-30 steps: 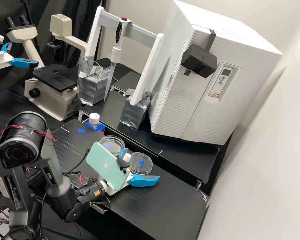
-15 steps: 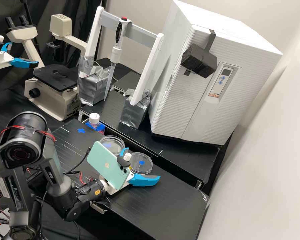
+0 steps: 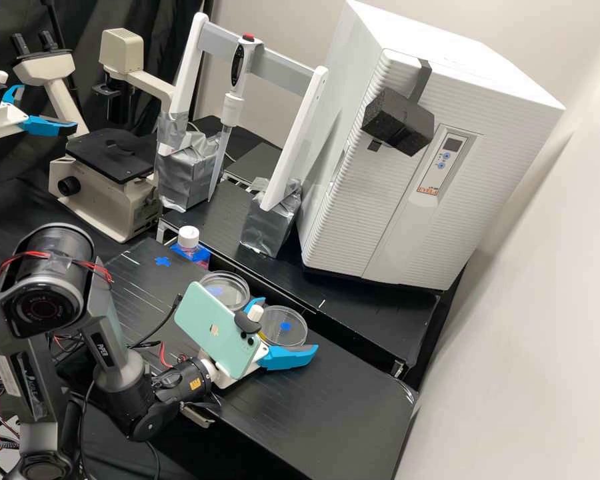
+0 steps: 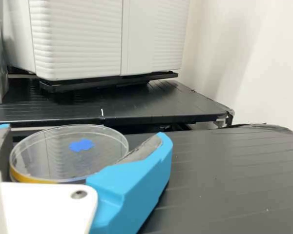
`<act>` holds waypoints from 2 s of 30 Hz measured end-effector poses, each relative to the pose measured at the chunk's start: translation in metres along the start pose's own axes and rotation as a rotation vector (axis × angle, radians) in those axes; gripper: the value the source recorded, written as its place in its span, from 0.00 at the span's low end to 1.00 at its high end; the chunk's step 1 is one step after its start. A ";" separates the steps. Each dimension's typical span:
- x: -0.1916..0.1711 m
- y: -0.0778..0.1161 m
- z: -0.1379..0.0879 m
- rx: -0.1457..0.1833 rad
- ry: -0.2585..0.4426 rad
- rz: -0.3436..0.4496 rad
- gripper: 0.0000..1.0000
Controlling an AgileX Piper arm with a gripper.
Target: Close the lid
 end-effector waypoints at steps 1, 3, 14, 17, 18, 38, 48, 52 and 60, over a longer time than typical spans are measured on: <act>0.000 0.000 0.000 0.000 0.000 0.000 0.00; 0.000 0.000 0.000 0.000 0.000 0.000 0.00; 0.000 0.000 0.000 0.000 0.000 0.000 0.00; 0.000 0.000 0.000 0.003 0.001 0.001 0.00; 0.000 0.000 0.000 0.003 0.001 0.001 0.00; -0.038 0.017 -0.050 0.029 0.163 0.102 0.00; -0.044 -0.004 -0.075 -0.043 0.331 -0.090 0.00; -0.042 -0.010 -0.074 -0.033 0.339 -0.152 0.00; -0.034 -0.019 -0.064 -0.047 0.313 -0.225 0.00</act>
